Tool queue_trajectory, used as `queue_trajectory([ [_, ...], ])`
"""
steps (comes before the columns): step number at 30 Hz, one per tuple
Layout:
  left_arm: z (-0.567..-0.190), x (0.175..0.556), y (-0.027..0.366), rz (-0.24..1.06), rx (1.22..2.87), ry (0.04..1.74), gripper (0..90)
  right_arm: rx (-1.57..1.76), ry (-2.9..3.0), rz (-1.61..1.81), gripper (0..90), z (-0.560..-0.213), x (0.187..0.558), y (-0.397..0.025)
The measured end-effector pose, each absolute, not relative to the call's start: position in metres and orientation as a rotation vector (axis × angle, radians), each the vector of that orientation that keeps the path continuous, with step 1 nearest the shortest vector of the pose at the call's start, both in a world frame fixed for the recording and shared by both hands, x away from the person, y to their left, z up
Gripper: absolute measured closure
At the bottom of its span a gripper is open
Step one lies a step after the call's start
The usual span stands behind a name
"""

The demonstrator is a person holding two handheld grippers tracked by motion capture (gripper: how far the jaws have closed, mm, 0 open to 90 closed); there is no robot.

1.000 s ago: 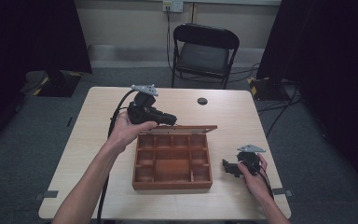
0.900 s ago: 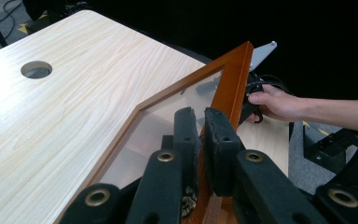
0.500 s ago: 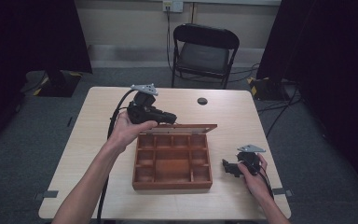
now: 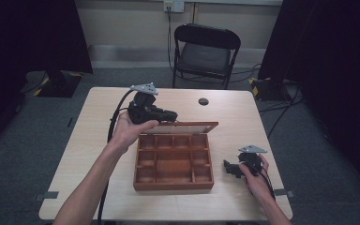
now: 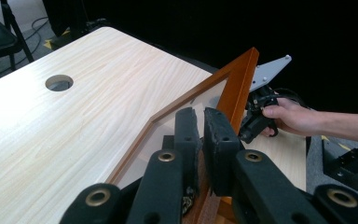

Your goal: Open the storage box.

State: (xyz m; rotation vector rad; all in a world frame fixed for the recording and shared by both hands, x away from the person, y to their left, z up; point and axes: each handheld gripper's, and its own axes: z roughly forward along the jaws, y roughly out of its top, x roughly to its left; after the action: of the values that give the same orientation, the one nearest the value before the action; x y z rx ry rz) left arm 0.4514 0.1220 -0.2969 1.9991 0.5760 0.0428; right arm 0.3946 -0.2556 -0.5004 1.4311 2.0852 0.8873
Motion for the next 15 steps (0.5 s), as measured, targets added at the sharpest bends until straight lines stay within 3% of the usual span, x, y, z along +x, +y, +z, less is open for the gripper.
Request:
queue_trajectory([
  [15,-0.2973,0.4512,0.1220,0.044,1.995,0.573,84.7,1.431,2.085,0.887,8.2,-0.5004,0.3946,-0.2556],
])
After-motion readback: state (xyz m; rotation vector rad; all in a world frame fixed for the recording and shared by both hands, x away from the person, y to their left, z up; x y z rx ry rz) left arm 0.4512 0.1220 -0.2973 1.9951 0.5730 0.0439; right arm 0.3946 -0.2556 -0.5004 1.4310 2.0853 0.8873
